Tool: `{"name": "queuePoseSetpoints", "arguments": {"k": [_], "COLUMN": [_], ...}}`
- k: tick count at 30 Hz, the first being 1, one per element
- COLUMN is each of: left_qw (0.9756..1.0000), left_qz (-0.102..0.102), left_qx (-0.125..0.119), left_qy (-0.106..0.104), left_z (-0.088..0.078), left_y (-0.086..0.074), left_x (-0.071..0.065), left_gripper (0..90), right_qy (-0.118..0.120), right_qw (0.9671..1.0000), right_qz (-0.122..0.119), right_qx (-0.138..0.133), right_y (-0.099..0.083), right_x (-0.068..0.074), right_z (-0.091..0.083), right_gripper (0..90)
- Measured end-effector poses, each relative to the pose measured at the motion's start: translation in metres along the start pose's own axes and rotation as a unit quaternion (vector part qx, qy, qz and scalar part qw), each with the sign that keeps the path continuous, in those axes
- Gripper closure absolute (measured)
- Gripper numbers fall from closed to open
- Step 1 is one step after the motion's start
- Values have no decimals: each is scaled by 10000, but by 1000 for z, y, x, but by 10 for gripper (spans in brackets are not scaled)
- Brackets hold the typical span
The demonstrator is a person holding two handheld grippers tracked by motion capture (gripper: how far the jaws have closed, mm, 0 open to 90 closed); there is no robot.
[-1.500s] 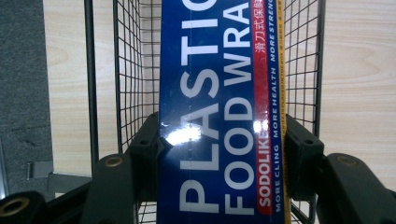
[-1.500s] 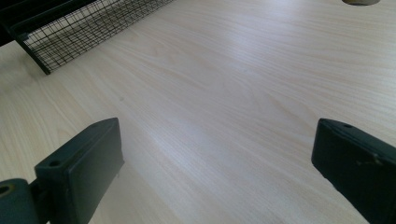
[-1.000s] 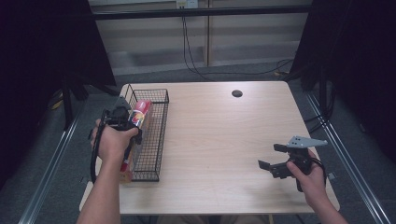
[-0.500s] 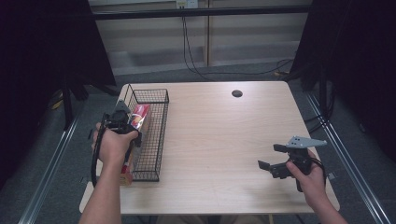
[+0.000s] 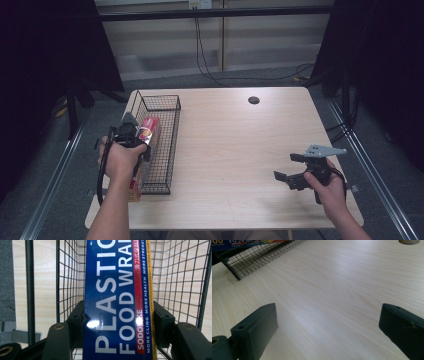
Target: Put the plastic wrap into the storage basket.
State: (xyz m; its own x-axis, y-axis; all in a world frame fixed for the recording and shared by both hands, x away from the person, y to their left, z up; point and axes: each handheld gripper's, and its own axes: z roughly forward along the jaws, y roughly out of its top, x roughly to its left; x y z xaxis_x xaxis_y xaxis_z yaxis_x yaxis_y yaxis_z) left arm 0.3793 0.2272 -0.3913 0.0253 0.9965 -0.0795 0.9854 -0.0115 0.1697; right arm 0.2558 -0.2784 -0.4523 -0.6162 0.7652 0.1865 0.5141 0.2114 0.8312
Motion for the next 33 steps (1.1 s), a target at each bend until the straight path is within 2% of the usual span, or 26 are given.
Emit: {"name": "queuePoseSetpoints", "arguments": {"k": [7,16,24,26,30,31,32,33], "left_qw": [9999,9999,9999,9998,9992,9992,9989,9988], "left_qz": [50,74,113,99,214,149,219,183], "left_qx": [-22,13,-60,-181,-333,-361,-411,-462], "left_qy": [121,98,77,76,69,17,42,18], "left_z": [1,1,-1,-6,-26,-31,-36,-40], "left_y": [0,0,-2,-1,2,2,3,3], "left_x": [-4,-4,-3,-3,-2,-3,-2,-3], "left_gripper": [411,402,387,373,344,327,315,307], "right_qy": [-12,-14,-3,0,0,7,12,8], "right_qw": [10000,10000,10000,10000,10000,10000,10000,10000], "right_qz": [9,38,3,-6,-8,-22,-25,-22], "right_qx": [-14,-33,-5,4,2,0,-2,-7], "right_y": [-1,-1,0,0,0,0,0,0], "right_x": [1,1,1,1,2,2,2,2], "right_z": [-3,-4,-2,-2,-2,-2,-2,-2], "right_gripper": [16,16,16,16,16,16,16,16]}}
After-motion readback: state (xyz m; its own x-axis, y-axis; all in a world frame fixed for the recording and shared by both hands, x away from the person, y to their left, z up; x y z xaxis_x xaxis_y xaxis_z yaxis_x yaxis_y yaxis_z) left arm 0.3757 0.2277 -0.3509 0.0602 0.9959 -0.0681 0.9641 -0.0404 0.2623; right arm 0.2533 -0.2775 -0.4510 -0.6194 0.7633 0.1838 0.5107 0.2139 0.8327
